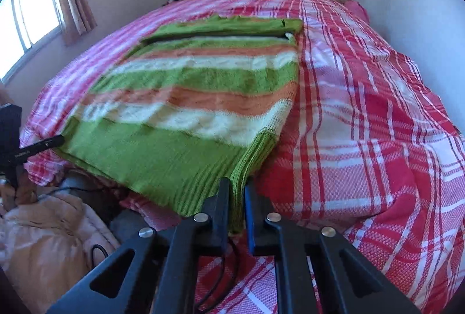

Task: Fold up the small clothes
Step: 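Grasp the ribbed hem with the left tool while the right tool grasps it too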

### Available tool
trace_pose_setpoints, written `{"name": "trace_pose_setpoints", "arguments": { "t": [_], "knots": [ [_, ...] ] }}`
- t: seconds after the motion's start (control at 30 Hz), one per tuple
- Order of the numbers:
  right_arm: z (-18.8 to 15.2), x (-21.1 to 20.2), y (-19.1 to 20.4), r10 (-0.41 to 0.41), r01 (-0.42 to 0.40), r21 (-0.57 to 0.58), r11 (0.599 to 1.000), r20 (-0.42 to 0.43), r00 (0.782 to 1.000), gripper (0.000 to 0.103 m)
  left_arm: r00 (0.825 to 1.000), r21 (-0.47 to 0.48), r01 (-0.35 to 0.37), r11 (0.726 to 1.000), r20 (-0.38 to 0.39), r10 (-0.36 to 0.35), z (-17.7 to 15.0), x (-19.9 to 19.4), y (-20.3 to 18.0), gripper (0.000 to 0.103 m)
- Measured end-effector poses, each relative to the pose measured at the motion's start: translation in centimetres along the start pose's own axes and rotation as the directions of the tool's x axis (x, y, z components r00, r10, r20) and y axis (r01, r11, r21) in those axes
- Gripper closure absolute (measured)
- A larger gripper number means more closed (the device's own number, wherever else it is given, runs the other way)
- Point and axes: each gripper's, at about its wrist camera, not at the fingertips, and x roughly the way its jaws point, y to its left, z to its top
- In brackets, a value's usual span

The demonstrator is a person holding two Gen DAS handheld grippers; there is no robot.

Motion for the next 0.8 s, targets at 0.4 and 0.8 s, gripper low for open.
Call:
{"name": "trace_pose_setpoints", "arguments": {
  "t": [0.4, 0.8],
  "knots": [
    [11.5, 0.1, -3.8, 0.221, -0.275, 0.248, 0.929, 0.222, 0.950, 0.095, 0.992, 0.039, -0.086, 0.996, 0.100, 0.082, 12.2, 2.1, -1.1, 0.096],
    [19.7, 12.9, -9.2, 0.089, -0.131, 0.411, 0.902, 0.121, 0.989, 0.099, 0.994, 0.276, -0.099, 0.956, 0.076, 0.081, 10.5, -0.4, 1.8, 0.036]
  ]
}}
